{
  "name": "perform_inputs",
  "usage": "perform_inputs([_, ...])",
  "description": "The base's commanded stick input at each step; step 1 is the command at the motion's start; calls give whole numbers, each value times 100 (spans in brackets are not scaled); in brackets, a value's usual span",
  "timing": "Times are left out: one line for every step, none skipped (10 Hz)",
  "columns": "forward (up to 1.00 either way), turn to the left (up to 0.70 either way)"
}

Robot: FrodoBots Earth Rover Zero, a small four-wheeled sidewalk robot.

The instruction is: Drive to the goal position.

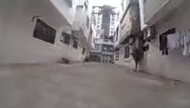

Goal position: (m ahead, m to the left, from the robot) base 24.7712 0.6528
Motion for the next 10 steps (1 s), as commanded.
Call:
perform_inputs([100, 5])
perform_inputs([100, 5])
perform_inputs([100, 5])
perform_inputs([100, 5])
perform_inputs([100, 5])
perform_inputs([100, 5])
perform_inputs([100, 5])
perform_inputs([100, 5])
perform_inputs([100, -2])
perform_inputs([100, -27])
